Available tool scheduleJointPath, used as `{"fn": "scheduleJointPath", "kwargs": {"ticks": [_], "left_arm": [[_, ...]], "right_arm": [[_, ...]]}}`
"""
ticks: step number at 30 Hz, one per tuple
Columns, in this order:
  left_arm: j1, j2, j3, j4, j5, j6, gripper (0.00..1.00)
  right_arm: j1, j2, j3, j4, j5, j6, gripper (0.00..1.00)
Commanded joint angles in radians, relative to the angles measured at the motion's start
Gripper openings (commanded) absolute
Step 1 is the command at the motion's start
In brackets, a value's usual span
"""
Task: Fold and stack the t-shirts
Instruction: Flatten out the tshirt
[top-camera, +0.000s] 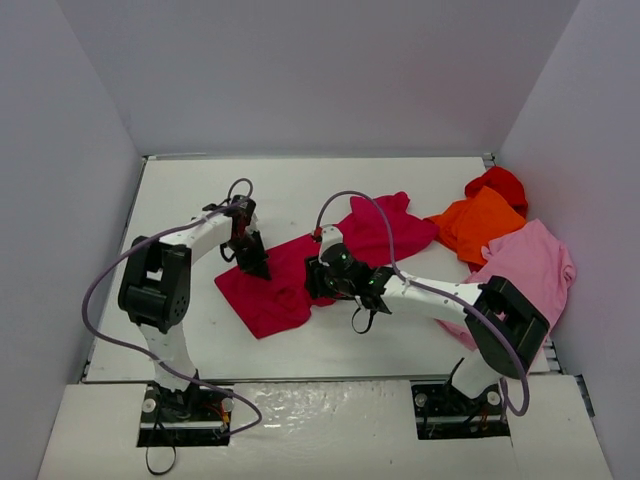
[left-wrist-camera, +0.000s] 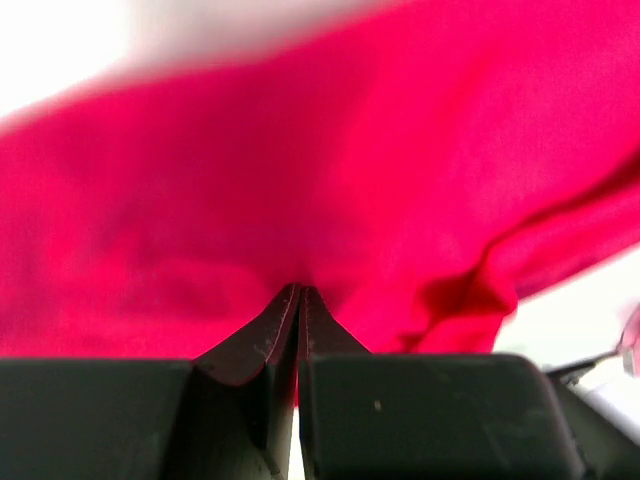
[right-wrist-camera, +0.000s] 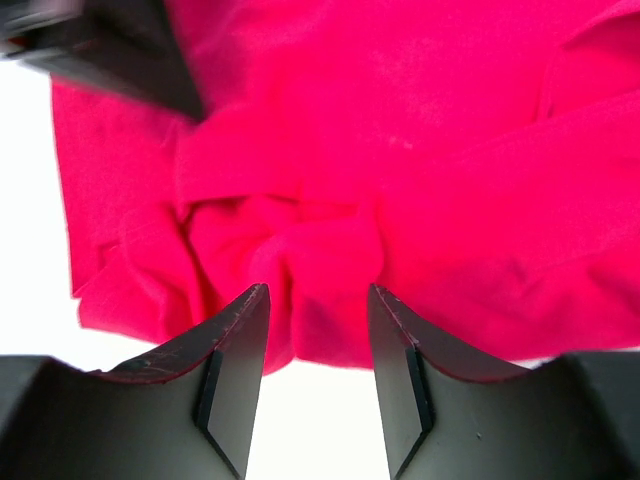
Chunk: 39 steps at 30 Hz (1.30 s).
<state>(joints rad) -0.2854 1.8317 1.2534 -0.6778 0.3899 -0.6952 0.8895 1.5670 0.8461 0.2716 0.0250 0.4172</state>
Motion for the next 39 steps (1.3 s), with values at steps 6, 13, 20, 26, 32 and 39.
{"fn": "scheduleJointPath", "kwargs": {"ticks": [6, 13, 20, 26, 32, 39], "left_arm": [[-0.013, 0.204, 0.17, -0.118, -0.062, -0.02, 0.0], [-0.005, 0.351, 0.393, -0.26, -0.26, 0.033, 0.0], [-0.007, 0.402, 0.6, -0.318, -0.531, 0.079, 0.0], [-0.008, 0.359, 0.64, -0.291, -0.579, 0.128, 0.0], [-0.006, 0.242, 0.593, -0.219, -0.528, 0.153, 0.0], [0.004, 0.209, 0.58, -0.22, -0.464, 0.153, 0.0]], "right_arm": [[0.023, -0.197, -0.002, 0.019, -0.009, 0.003, 0.39], [0.107, -0.226, -0.016, 0.014, 0.036, 0.021, 0.39], [0.226, -0.133, -0.013, 0.057, 0.08, 0.051, 0.38], [0.29, -0.01, 0.005, 0.13, 0.061, 0.066, 0.38], [0.306, 0.076, 0.018, 0.172, 0.108, 0.051, 0.36], [0.28, 0.225, 0.239, 0.138, 0.092, -0.024, 0.34]]}}
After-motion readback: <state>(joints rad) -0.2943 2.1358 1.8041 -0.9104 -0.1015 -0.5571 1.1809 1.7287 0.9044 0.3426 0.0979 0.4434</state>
